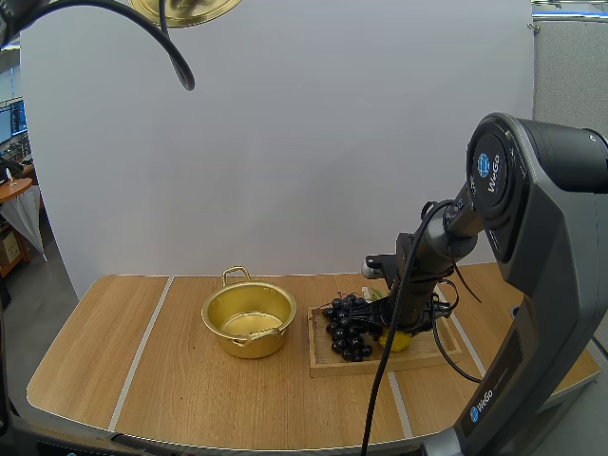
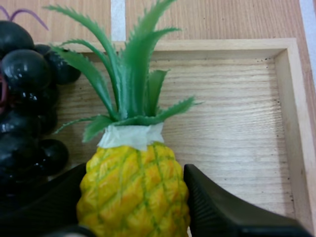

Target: Open the pot, put the pineapple inside, and close it

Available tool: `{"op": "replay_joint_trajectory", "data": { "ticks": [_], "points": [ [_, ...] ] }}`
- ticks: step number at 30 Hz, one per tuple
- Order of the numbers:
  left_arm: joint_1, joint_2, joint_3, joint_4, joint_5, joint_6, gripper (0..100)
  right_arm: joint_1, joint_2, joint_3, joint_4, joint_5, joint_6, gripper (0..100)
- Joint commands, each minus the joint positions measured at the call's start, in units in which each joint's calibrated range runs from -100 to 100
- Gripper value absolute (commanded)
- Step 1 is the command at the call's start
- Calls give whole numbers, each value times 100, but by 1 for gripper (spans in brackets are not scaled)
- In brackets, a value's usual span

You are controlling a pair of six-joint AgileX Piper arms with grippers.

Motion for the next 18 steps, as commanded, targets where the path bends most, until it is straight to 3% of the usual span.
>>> {"op": "replay_joint_trajectory", "data": {
  "ticks": [1, 11, 18],
  "points": [
    [-14, -34, -48, -10, -187, -22, 0, -26, -189, -45, 20, -127, -41, 0],
    [-14, -34, -48, -10, -187, -22, 0, -2, -1504, -582, -83, 384, -64, 0],
    [-14, -34, -48, -10, -187, -22, 0, 518, -2221, -1164, -93, 819, -468, 0]
  ]
}}
